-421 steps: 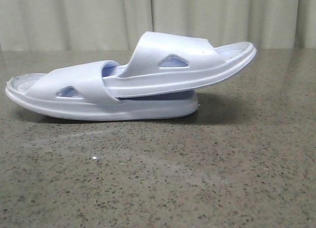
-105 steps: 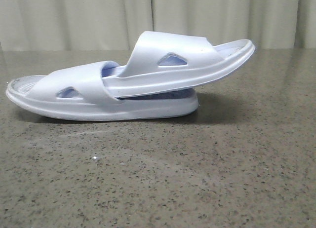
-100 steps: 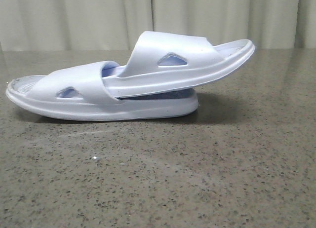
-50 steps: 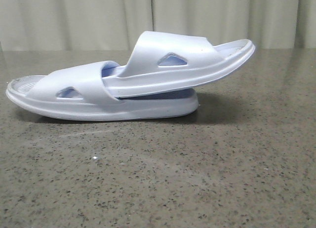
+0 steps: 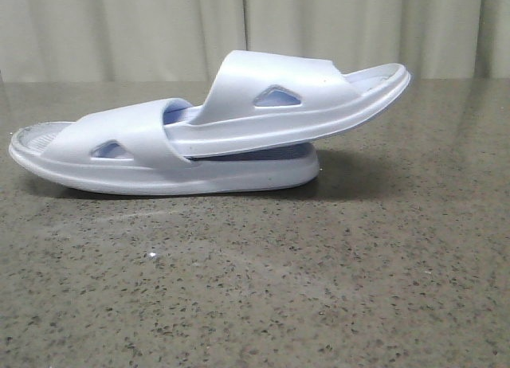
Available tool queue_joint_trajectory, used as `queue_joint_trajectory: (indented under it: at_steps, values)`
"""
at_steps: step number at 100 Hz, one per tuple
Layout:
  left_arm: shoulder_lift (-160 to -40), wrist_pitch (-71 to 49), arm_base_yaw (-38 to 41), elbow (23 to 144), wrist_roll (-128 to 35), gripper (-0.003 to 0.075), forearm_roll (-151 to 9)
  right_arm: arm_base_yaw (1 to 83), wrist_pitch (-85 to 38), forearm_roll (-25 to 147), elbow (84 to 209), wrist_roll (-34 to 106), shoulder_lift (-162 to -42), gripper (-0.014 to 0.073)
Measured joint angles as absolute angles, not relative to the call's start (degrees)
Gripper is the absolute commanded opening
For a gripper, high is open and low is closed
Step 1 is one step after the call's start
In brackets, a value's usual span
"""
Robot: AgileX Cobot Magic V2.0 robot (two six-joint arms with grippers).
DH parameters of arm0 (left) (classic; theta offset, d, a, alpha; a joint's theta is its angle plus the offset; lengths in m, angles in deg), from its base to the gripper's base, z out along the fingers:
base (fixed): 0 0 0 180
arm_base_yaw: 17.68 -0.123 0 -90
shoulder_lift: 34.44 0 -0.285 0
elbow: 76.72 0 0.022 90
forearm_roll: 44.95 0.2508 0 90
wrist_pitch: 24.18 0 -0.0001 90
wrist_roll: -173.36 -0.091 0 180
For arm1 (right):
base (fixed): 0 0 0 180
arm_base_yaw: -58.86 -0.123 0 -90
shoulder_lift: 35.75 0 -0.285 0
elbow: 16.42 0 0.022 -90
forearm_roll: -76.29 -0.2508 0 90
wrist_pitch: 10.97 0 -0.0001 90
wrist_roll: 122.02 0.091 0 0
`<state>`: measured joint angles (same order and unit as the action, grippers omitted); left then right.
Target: Insert blue slippers together front up
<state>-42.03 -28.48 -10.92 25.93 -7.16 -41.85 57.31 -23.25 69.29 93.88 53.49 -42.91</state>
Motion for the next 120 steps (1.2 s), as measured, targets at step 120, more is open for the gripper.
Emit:
queue_joint_trajectory:
  at_steps: [120]
  values:
    - [-42.03,-28.48,-10.92,25.93,-7.06,0.0016,-41.85,53.61,-13.92,79.07,85.83,62.74,-42.91,-0.0107]
